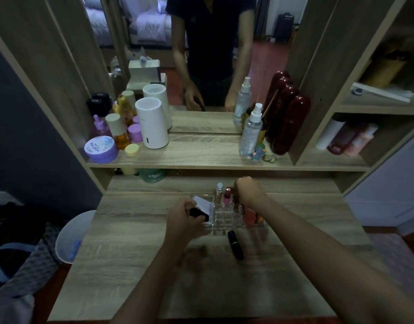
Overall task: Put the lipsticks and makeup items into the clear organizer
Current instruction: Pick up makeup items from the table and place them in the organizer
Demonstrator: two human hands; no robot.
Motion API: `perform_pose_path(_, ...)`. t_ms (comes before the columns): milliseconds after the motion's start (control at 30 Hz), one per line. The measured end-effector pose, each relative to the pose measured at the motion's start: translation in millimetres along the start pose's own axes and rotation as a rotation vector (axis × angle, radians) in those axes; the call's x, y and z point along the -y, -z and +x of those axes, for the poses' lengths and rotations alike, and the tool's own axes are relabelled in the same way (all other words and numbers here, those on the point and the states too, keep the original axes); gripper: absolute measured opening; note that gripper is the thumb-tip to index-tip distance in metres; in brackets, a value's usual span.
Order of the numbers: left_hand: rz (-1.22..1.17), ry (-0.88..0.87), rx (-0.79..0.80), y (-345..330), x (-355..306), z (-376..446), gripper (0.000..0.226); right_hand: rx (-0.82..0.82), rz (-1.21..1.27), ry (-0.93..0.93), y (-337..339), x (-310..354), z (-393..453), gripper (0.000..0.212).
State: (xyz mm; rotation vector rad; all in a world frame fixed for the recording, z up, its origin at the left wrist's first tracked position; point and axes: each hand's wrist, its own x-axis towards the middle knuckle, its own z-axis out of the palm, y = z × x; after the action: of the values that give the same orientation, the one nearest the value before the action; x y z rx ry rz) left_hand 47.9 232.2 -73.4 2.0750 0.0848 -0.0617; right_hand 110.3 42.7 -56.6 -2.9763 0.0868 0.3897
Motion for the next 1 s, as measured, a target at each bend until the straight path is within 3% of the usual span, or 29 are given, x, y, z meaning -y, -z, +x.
perform_pose_path(167, 0.001, -0.078, 0.029, -19.3, -10.7, 18.1, 0.021, -0.014, 0.023, 0.009, 2.0, -0.1, -0.6, 0.021)
perform_pose_path(467, 0.007, -0.08, 0.038, -49.6, -13.9, 30.5, 0.03, -0.03, -0.003, 0.004, 9.9, -12.8, -7.9, 0.025)
perform_pose_path(600, 0.025, -0.072, 0.031, -53.2, -9.7, 34.0, 0.036, -0.038, -0.04, 0.02, 16.1, -12.7, -14.8, 0.038)
perform_pose_path(700, 0.029, -0.042, 0.042, -57.4, -7.9, 36.8, 0.04, -0.223, -0.172, 0.071, 23.5, -10.7, -28.5, 0.044)
perform_pose_path(800, 0.037, -0.042, 0.044, -60.5, -5.1, 39.6, 0.044, -0.54, -0.206, 0.18, 31.4, -3.8, -57.4, 0.026)
perform_pose_path(867, 0.035, -0.051, 0.053, -61.2, -2.9, 40.6, 0.048, -0.633, -0.138, 0.255, 27.8, -2.3, -75.6, 0.019)
perform_pose_path(1000, 0.041, -0.075, 0.065, -61.9, -0.4, 40.9, 0.045, -0.382, 0.025, 0.241, 0.5, -3.9, -97.7, 0.009)
